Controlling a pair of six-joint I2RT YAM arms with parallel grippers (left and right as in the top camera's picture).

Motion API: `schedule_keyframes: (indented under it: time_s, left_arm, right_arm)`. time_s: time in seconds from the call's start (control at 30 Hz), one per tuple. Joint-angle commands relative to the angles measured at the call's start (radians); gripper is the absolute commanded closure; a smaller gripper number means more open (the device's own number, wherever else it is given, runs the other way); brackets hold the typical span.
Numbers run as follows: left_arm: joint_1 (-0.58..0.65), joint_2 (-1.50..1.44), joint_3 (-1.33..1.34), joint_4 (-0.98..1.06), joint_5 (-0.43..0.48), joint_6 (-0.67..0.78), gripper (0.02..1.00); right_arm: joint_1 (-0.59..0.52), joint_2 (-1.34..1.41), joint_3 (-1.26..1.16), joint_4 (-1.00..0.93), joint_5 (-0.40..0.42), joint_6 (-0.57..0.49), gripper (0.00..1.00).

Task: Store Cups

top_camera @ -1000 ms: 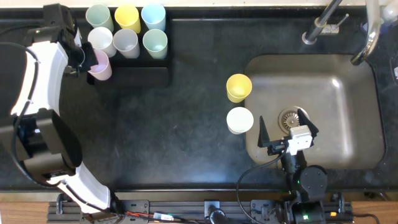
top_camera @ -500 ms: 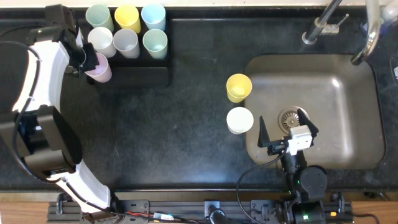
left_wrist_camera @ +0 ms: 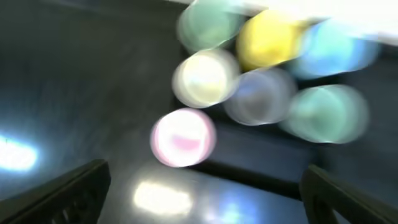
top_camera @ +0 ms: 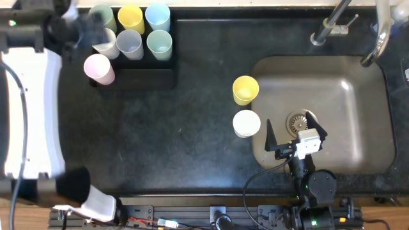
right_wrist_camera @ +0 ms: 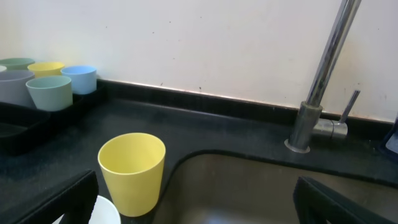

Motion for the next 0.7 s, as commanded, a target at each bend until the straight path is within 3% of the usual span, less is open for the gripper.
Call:
schedule_keyframes:
  time_s: [0.03,0.2,0.33,0.7]
  left_arm:
    - [-0.256,0.041,0.148,-0.118,0.000,-0.197,0.018]
    - [-0.537,0.135,0.159,-0.222,0.000,-0.426,0.018]
    - [-0.674,0.243,0.159,-0.219,-0.005,-0.475,0.018]
    - [-0.718,0.475,0.159,-0.068,0.035,-0.467,0.018]
  right_arm:
    - [0.000,-0.008,-0.013,0.006,-0.005,0.003,0.003]
    - [0.000,-0.008,-0.013,0.006,-0.006,0.003,0.005]
    - [0.000,-0.008,-0.013,0.005,-0.006,0.003,0.003]
    - [0.000,-0.008,-0.013,0.006,-0.006,0.003,0.003]
